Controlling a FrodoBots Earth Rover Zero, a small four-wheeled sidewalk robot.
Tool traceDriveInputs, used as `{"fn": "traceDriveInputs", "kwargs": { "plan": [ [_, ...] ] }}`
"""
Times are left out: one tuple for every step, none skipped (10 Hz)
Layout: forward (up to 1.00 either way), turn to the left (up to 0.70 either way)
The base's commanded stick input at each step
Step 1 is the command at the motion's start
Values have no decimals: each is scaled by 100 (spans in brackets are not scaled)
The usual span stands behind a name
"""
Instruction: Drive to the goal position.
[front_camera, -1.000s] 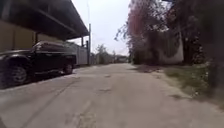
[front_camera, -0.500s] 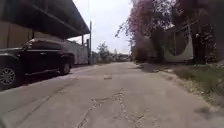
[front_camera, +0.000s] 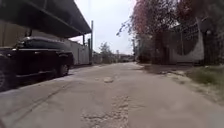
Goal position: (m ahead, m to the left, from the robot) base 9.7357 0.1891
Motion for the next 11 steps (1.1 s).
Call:
{"fn": "traceDriveInputs", "kwargs": {
  "plan": [
    [100,0],
    [100,0],
    [100,0],
    [100,0],
    [100,0],
    [100,0],
    [100,0],
    [100,0],
    [100,0],
    [100,0],
    [100,0]
  ]
}}
